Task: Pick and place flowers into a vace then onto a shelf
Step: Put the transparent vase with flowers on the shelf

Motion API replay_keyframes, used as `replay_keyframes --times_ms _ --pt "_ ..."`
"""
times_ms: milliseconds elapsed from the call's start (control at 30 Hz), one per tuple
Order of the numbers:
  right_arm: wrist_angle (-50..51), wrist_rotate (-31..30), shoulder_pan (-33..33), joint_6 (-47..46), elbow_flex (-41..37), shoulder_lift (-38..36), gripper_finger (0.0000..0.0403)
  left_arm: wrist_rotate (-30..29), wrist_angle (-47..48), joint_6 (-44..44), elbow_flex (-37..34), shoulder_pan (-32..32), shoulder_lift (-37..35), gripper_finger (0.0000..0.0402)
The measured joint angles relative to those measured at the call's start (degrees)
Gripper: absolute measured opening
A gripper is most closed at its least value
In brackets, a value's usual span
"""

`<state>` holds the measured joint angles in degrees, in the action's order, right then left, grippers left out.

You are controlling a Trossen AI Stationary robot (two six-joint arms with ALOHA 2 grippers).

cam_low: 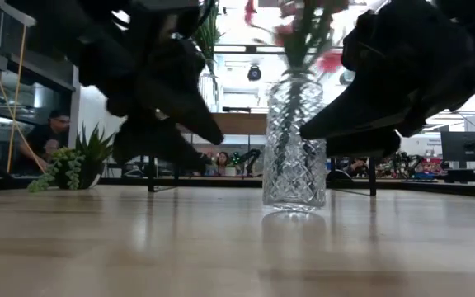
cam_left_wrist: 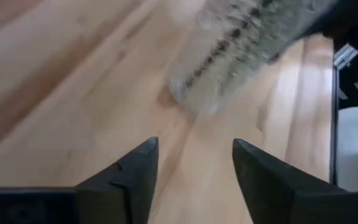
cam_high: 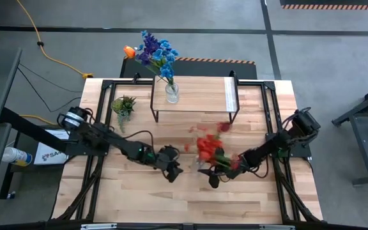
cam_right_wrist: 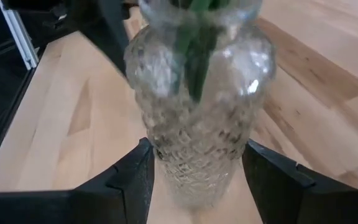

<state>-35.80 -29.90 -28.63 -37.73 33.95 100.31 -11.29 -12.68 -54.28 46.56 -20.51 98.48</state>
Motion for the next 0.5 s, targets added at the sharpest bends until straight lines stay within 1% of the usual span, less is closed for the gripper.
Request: replay_keyframes --times_ms 133,233,300,500 --pt "2.06 -2.2 -1.66 -2.28 0.01 0.0 0.0212 -0.07 -1.6 2.15 0.28 3.04 0.26 0.0213" --pt "2.3 -2.81 -2.4 -2.41 0.01 0.02 0.0212 1.42 -4.04 3.99 0.38 4.55 0.24 0.0202" --pt "2.32 -3.29 -2.69 -2.52 0.0 0.06 0.0212 3.05 -4.86 4.46 0.38 4.88 0.24 0.0198" --pt "2.38 -3.53 -2.9 -2.47 0.0 0.09 0.0212 3.81 -4.81 4.46 0.38 4.65 0.24 0.0195"
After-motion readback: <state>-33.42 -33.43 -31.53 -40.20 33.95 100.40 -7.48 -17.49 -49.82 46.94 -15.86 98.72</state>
